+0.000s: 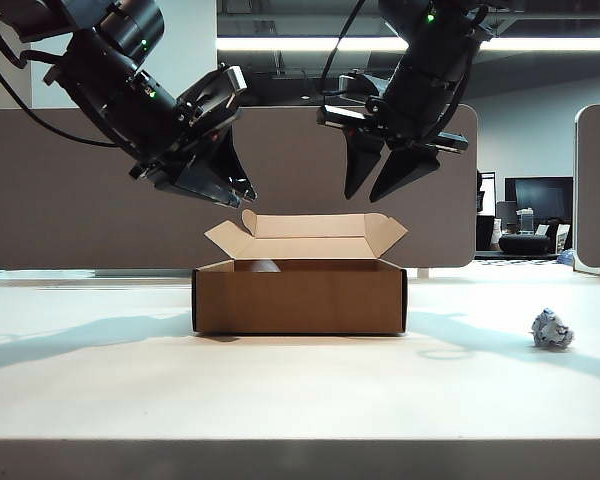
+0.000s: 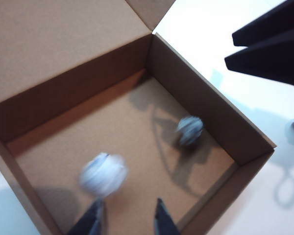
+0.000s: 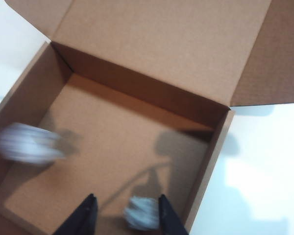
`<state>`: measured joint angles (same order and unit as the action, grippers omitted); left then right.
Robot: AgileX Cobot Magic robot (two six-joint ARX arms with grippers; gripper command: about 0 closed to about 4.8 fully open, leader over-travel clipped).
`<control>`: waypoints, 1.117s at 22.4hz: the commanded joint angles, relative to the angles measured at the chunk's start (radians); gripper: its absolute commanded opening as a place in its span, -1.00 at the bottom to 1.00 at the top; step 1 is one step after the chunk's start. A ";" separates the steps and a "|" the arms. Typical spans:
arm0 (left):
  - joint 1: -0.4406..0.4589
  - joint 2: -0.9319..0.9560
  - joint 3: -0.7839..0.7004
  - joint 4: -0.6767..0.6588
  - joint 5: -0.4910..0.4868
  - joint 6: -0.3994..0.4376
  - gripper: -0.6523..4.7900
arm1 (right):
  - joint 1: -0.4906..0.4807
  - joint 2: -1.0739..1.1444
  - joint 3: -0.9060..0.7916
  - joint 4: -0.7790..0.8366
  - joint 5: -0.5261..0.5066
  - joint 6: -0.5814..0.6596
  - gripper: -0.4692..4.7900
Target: Pick up all the paper balls on the table and put them in the paper box.
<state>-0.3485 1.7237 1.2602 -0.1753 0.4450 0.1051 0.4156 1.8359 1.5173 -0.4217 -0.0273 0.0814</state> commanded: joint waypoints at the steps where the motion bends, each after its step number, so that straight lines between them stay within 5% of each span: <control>1: -0.002 -0.006 0.005 0.074 0.077 -0.066 -0.18 | 0.002 -0.010 0.009 0.009 0.002 -0.003 -0.12; 6: 0.000 -0.050 0.005 -0.018 0.071 -0.069 -0.19 | -0.038 -0.046 0.008 -0.088 0.159 -0.074 -0.12; 9: 0.001 -0.110 0.005 -0.145 -0.047 -0.012 -0.18 | -0.090 -0.072 0.009 -0.227 0.239 -0.082 -0.12; 14: 0.001 -0.185 0.005 -0.353 -0.125 0.023 -0.18 | -0.159 -0.081 0.006 -0.456 0.207 -0.026 -0.12; 25: 0.001 -0.214 0.002 -0.596 -0.224 0.045 -0.18 | -0.161 -0.078 -0.084 -0.619 0.208 0.002 -0.12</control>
<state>-0.3473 1.5246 1.2606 -0.7376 0.2352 0.1452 0.2523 1.7634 1.4460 -1.0363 0.1787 0.0795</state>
